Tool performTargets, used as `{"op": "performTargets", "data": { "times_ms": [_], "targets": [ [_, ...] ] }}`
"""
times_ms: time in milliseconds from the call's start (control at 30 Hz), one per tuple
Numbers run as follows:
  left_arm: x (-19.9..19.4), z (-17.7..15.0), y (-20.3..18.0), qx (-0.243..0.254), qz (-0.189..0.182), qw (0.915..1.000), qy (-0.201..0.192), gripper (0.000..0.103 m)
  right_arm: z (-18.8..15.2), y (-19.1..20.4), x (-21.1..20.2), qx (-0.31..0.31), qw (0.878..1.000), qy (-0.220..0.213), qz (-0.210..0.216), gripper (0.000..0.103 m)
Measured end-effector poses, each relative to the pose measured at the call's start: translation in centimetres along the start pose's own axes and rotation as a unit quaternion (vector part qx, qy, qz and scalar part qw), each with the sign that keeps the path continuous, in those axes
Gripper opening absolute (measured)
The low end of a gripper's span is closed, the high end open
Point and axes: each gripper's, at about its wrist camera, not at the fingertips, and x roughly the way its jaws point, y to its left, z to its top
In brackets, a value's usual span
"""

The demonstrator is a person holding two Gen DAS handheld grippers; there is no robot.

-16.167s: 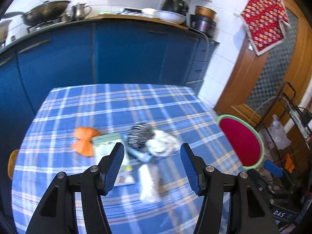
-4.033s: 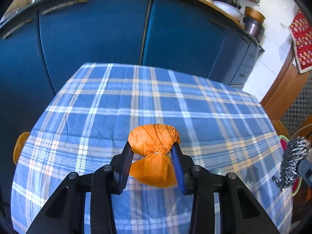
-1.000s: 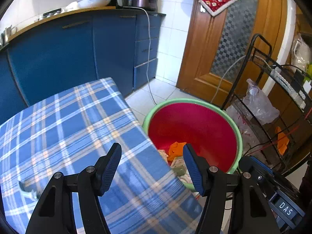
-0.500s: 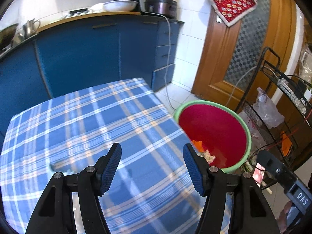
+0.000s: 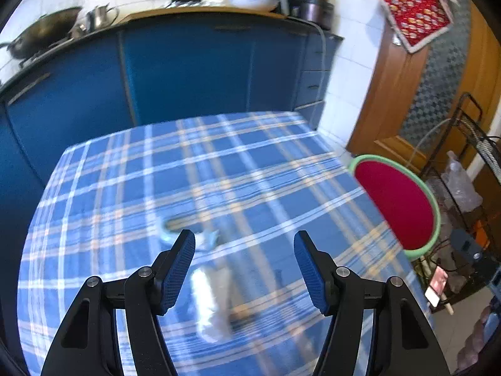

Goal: Collect trash
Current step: 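Move both open grippers back over the table items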

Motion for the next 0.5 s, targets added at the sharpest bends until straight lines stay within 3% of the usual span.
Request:
{"op": "performTargets", "data": {
  "times_ms": [500],
  "targets": [
    [2.6,-3.9,2.8,-0.013,0.02,0.9979,0.06,0.067,-0.9,1.4,1.3,-0.014,1.0,0.026,-0.005,0.053]
  ]
}}
